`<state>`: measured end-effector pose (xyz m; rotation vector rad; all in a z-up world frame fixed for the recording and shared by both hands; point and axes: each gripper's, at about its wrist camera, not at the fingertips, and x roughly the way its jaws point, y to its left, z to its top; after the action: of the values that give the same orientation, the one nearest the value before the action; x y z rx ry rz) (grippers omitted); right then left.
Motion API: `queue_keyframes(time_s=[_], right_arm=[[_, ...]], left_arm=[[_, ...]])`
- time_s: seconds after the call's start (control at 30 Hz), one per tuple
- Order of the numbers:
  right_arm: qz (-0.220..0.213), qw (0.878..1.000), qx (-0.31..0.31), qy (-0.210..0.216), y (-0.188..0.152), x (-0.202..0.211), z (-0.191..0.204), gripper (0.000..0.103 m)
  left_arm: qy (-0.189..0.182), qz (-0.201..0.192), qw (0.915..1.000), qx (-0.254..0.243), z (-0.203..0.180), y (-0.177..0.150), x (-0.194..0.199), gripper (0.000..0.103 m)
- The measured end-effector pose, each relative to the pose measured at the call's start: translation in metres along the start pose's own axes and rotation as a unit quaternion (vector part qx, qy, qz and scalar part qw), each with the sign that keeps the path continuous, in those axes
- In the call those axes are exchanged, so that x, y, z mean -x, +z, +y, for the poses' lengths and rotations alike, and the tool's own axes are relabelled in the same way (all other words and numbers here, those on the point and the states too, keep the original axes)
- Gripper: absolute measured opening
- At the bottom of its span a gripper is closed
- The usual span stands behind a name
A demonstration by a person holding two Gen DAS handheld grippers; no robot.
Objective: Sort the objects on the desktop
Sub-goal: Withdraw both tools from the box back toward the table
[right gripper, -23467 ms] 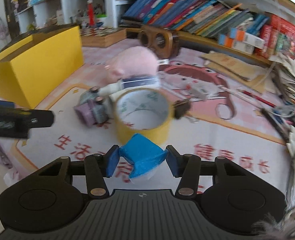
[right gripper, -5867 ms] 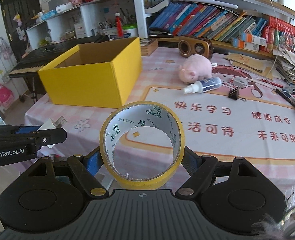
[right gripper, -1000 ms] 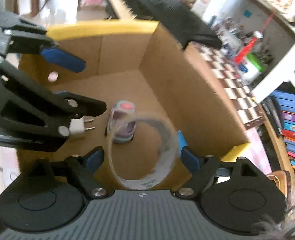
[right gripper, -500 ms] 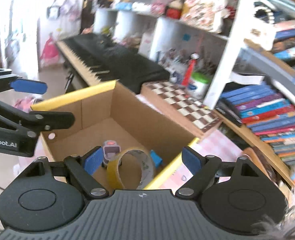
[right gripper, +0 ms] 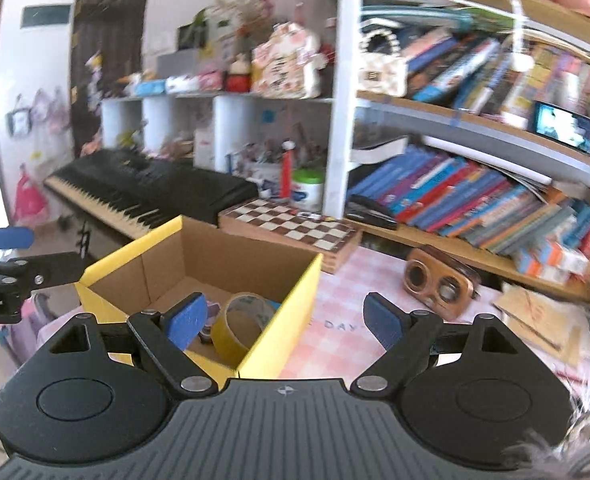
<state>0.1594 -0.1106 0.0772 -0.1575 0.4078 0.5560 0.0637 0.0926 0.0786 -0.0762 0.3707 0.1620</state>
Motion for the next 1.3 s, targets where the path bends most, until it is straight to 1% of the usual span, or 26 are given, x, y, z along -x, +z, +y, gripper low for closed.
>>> queue_keyframes(time_s=[0.13,0.27,0.43,0.77,0.93,1.3], right_arm=[[-0.01,1.0,-0.015,-0.023,-0.014,0.027,0.004,0.085],[-0.008,0.998,-0.042,-0.043,-0.029,0.05,0.007,0.085],[0.001,0.995,-0.069,-0.072,-0.051,0.073,0.013,0.085],[0.032,0.991,-0.079,-0.099,-0.097,0.1,0.032,0.084],[0.051,0.99,-0.079,-0.102,-0.115,0.107,0.04,0.084],[0.087,0.984,-0.098,-0.122,-0.138,0.114,0.039,0.085]], left_arm=[[-0.006,-0.008,1.0,-0.001,-0.002,-0.008,0.019,0.091],[-0.013,-0.009,0.9999,-0.001,-0.003,-0.019,0.037,0.091],[-0.023,0.0,0.9997,0.008,-0.005,-0.033,0.053,0.091],[-0.05,0.035,0.9978,-0.027,-0.023,-0.064,0.07,0.092],[-0.058,0.048,0.9963,-0.042,-0.029,-0.075,0.073,0.092],[-0.089,0.08,0.9898,-0.077,-0.051,-0.092,0.07,0.092]])
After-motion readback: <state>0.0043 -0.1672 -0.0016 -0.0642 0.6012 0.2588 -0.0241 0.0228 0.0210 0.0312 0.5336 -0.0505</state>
